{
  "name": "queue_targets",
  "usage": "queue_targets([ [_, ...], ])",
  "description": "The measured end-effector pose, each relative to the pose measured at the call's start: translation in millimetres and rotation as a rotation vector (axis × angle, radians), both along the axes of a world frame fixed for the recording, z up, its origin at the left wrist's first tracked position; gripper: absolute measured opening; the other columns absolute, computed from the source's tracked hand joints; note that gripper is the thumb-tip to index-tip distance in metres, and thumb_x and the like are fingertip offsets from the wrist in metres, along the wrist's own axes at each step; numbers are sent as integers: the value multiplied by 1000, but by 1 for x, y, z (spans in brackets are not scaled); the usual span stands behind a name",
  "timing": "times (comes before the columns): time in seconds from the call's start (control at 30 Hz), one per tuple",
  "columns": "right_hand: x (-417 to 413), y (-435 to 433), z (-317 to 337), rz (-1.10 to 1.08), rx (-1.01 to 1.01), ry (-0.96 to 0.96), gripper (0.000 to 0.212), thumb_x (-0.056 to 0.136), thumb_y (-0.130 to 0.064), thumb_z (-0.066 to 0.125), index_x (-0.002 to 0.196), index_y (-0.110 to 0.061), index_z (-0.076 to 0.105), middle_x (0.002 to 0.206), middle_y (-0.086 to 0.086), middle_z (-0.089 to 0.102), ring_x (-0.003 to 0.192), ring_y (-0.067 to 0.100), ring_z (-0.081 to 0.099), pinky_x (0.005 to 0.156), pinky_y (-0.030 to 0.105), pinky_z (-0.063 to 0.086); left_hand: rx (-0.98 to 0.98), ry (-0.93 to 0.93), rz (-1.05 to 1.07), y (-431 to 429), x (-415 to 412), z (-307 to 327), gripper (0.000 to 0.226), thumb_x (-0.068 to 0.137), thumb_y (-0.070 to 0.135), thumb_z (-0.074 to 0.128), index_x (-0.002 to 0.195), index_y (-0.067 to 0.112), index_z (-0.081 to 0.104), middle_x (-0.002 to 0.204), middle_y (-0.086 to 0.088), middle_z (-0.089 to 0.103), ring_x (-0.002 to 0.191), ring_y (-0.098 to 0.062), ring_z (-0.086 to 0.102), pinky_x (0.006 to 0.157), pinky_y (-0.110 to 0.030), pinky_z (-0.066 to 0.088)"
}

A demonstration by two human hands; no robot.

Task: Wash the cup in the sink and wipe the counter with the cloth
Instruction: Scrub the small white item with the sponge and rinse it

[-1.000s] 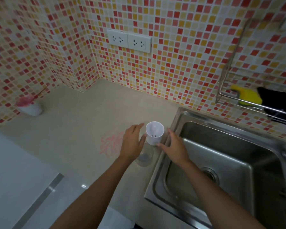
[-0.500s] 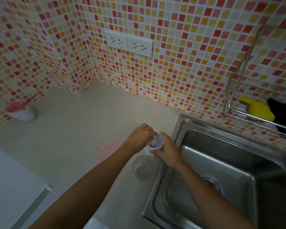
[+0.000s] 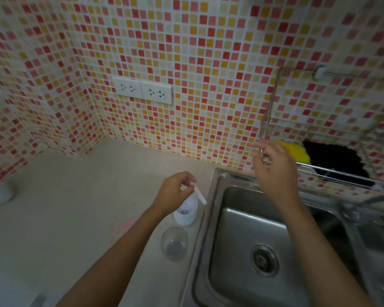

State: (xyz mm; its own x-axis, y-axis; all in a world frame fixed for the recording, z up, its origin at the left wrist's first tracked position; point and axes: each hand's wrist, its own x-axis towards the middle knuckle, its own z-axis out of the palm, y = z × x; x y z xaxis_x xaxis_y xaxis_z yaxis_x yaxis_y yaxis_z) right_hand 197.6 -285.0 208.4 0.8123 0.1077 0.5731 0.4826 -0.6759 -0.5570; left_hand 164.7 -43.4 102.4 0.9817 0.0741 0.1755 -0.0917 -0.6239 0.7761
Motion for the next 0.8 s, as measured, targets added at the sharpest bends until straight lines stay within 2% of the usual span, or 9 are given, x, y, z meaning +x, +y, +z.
queue_targets([
  [0.1,51,-42,11,-185,-3,-19,24,91,-21,53,108,-13,67,114,9,65,106,27,58,84,23,40,-50,42,-23,-22,0,5,9,89,17,64,95,21,69,82,8,66,79,-3,61,68,-5,44],
  [0.17,82,-67,3,-270,-81,197,39,88,-34,52,123,-18,60,128,11,58,116,32,53,96,38,46,-86,60,-32,-36,1,10,5,88,19,66,91,22,69,82,4,69,77,-4,62,68,-10,45],
  [0.23,100,-81,-5,-347,-185,468,51,86,-38,56,134,-23,50,135,9,52,117,32,53,95,41,48,-126,71,-33,-49,1,15,3,88,19,67,89,20,69,84,-1,71,77,-9,64,65,-7,45],
  [0.3,111,-81,-6,-342,-256,598,51,87,-29,58,136,-25,48,138,7,51,116,31,53,95,40,47,-184,76,-27,-59,0,21,3,87,17,68,88,18,70,85,-4,72,80,-15,66,66,-8,47],
  [0.37,113,-75,-1,-310,-329,647,46,89,-17,56,134,-21,52,134,10,54,112,32,55,94,42,48,-231,77,-21,-67,-3,24,4,86,16,68,87,17,72,84,-5,73,81,-18,67,72,-18,51],
  [0.47,102,-74,7,-283,-117,580,36,90,-10,57,125,-17,62,122,10,62,101,29,61,78,28,50,-291,86,-23,-77,-8,25,5,85,16,69,84,18,73,82,-3,74,80,-19,68,78,-30,54],
  [0.6,39,-70,16,-205,162,108,35,94,-18,56,128,-23,60,111,1,58,91,15,57,70,13,39,-361,81,-32,-92,-15,27,3,87,16,69,87,15,71,84,0,73,82,-12,68,77,-23,53],
  [0.7,-23,-58,-7,-130,139,111,44,94,-20,57,137,-28,49,113,-3,42,85,3,45,67,6,34,-411,85,-47,-106,-20,32,2,87,17,68,87,15,70,84,0,73,84,-13,68,79,-25,54],
  [0.8,-61,-54,-47,-89,23,199,46,93,-17,58,138,-26,49,113,-4,38,84,-2,46,70,10,47,-419,63,-51,-121,-20,32,4,87,19,69,90,16,70,87,0,73,86,-14,68,84,-32,57],
])
